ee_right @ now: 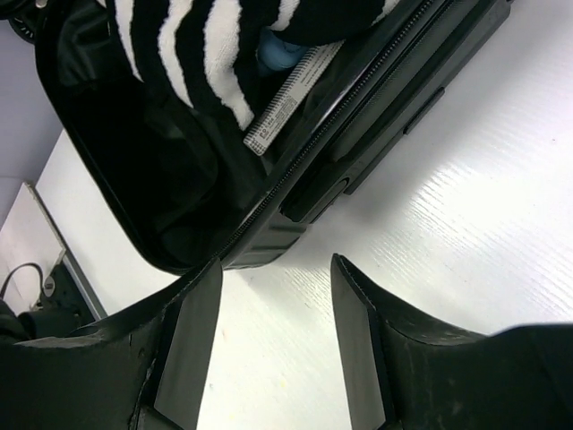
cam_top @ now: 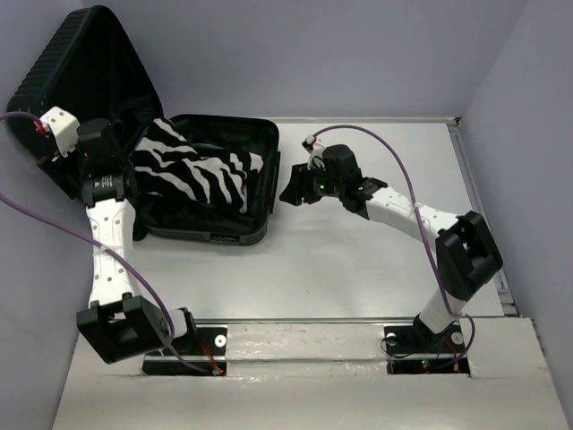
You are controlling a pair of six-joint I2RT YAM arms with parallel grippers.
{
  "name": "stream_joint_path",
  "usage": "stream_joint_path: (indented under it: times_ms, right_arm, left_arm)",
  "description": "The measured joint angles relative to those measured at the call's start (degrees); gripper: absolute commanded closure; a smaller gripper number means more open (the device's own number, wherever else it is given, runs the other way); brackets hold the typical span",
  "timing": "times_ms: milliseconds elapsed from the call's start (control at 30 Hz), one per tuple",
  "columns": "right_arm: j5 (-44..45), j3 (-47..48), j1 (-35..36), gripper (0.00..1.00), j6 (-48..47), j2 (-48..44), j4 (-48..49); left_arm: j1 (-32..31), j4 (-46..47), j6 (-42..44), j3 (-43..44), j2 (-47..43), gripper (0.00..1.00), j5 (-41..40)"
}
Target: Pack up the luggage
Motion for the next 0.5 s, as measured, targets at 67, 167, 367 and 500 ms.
stream_joint_path:
  times_ms: [67, 167, 367, 500]
  right_arm:
    - [-0.02, 0.00, 0.00, 0.39, 0.02, 0.02, 0.00]
    - [-0.02, 0.00, -0.17, 0.39, 0.04, 0.35, 0.15]
    - [-0.04, 0.00, -1.84, 0.35, 0.39, 1.44, 0.20]
    - [-0.33, 0.00, -3.58, 0.31, 1.18, 1.73, 0.42]
  left_arm:
    - [0.09, 0.61, 0.39, 0.48, 1.16, 0.49, -0.13]
    - [0.09, 0.70, 0.87, 0.46, 2.71, 0.68, -0.11]
    - [0.09, 2.67, 0.61, -1.55, 2.05, 0.94, -1.03]
    - [-2.38, 5.51, 1.51, -4.31, 0.09, 0.94, -2.60]
